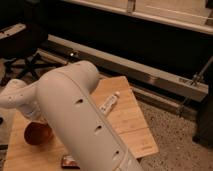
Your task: Drag the ceramic bowl in a circle
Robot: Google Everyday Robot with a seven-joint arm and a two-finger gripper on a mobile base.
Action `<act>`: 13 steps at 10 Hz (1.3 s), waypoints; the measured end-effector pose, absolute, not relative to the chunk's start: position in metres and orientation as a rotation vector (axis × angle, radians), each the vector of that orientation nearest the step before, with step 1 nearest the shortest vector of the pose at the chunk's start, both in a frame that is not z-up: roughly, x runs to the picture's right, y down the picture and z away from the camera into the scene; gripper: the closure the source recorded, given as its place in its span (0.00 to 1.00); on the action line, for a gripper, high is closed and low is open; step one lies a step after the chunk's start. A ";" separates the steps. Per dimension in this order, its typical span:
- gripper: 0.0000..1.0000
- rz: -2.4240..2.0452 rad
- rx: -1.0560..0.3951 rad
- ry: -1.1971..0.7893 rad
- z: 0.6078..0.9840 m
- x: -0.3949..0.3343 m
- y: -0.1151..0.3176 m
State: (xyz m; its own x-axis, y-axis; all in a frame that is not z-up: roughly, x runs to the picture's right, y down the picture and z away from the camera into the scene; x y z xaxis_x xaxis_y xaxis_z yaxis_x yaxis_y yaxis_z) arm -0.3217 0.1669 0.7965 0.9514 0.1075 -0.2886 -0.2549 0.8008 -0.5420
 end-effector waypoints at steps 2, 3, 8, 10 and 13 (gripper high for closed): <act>1.00 0.252 -0.613 0.316 0.785 -0.278 0.176; 1.00 0.268 -0.621 0.336 0.777 -0.264 0.188; 1.00 0.209 -0.678 0.291 0.723 -0.271 0.253; 1.00 0.129 -0.710 0.219 0.704 -0.307 0.278; 1.00 -0.012 -0.721 0.073 0.695 -0.385 0.295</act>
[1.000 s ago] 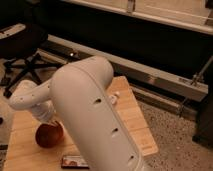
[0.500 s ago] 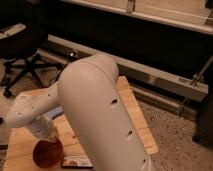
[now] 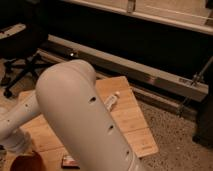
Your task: Drag the ceramic bowl in a circle
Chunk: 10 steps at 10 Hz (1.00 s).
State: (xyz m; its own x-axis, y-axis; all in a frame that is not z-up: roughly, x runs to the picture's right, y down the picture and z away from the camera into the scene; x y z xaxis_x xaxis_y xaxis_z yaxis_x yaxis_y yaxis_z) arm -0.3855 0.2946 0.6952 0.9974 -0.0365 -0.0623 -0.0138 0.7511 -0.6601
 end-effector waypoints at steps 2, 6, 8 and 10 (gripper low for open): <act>1.00 -0.063 -0.704 0.011 0.704 -0.424 0.285; 1.00 -0.064 -0.652 -0.044 0.749 -0.475 0.228; 1.00 -0.016 -0.636 -0.024 0.776 -0.469 0.196; 1.00 0.065 -0.625 0.037 0.800 -0.435 0.168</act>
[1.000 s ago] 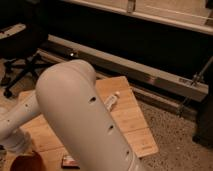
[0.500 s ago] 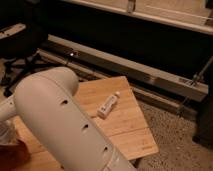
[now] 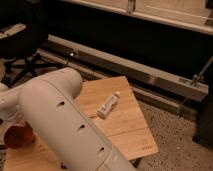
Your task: Drag the ceramic bowl in a circle
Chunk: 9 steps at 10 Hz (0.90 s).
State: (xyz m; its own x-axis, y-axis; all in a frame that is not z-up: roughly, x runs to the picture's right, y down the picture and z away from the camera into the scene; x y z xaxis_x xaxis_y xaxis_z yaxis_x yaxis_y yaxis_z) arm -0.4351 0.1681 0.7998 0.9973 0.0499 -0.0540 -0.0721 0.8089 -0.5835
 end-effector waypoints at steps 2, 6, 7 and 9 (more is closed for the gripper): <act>1.00 0.137 -0.622 0.106 0.810 -0.391 0.157; 1.00 0.214 -0.649 0.292 0.799 -0.277 0.185; 1.00 0.214 -0.656 0.313 0.790 -0.263 0.195; 1.00 0.178 -0.670 0.323 0.768 -0.253 0.217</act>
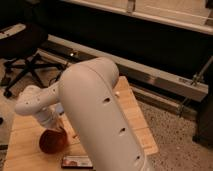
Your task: Drag the ceramic bowl in a circle
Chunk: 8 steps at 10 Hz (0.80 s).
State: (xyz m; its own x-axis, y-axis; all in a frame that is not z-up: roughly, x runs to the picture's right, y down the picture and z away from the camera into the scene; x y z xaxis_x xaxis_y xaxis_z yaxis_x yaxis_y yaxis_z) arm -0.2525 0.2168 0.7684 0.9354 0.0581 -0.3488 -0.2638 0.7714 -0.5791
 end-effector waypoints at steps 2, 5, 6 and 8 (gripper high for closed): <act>1.00 0.078 -0.692 0.287 0.738 -0.269 0.245; 1.00 -0.084 -0.739 0.199 0.705 -0.319 0.290; 1.00 -0.132 -0.751 0.163 0.700 -0.341 0.302; 1.00 -0.249 -0.729 0.039 0.699 -0.420 0.305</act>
State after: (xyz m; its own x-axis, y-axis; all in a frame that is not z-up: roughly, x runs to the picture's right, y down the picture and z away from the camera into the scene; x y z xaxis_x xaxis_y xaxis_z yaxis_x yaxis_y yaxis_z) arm -0.4198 0.3051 0.6995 0.9699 -0.2382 0.0509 0.2111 0.7179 -0.6634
